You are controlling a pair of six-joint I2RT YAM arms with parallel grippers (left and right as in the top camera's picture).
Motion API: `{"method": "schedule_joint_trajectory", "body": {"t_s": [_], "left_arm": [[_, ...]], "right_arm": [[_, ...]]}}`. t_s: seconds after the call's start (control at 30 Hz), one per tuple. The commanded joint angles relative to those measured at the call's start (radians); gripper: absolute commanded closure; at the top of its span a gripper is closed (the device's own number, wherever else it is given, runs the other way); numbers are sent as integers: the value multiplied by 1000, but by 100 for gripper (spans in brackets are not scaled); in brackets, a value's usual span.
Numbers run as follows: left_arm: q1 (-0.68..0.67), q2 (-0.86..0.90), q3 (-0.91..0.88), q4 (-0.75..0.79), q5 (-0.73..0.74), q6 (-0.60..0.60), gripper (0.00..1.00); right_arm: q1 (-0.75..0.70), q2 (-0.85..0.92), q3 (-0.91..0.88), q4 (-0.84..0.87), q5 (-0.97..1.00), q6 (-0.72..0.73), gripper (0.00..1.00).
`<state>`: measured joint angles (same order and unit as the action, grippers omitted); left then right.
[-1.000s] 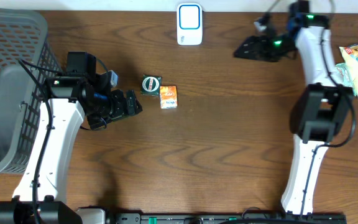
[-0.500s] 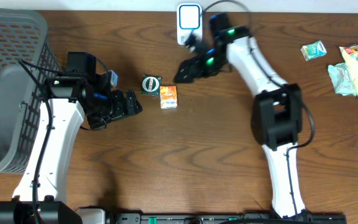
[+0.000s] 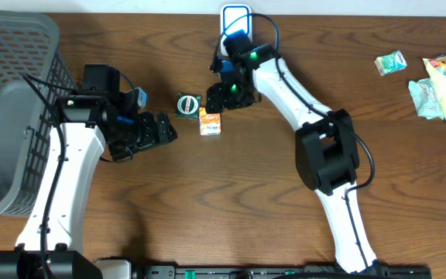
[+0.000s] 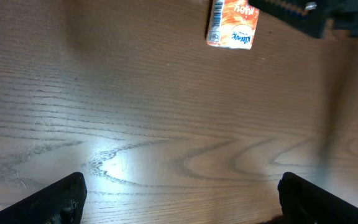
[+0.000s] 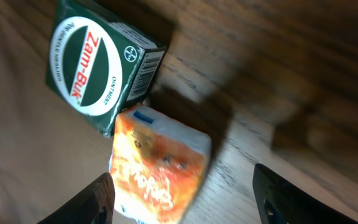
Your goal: Scan the item barcode
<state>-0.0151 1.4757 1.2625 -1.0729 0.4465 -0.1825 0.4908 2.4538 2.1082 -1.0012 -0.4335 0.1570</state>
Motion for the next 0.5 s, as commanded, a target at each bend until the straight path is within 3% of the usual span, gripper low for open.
{"method": "schedule_joint_trajectory", "body": {"t_s": [0.0,0.17,0.27,0.33,0.47], "left_arm": [[-2,7,-2,-3,6,13,2],[-2,7,-2,-3,6,13,2],[-2,7,-2,-3,6,13,2],[-2,7,-2,-3,6,13,2],[-2,7,-2,-3,6,13,2]], "right_arm": [[35,-33,-42,22,24,102,35],[54,-33,-118,78,24,140,43],[58,-33,-163,104,24,143,70],[58,-33,-174,97,24,142,95],[49,-39,-172,76,24,142,99]]}}
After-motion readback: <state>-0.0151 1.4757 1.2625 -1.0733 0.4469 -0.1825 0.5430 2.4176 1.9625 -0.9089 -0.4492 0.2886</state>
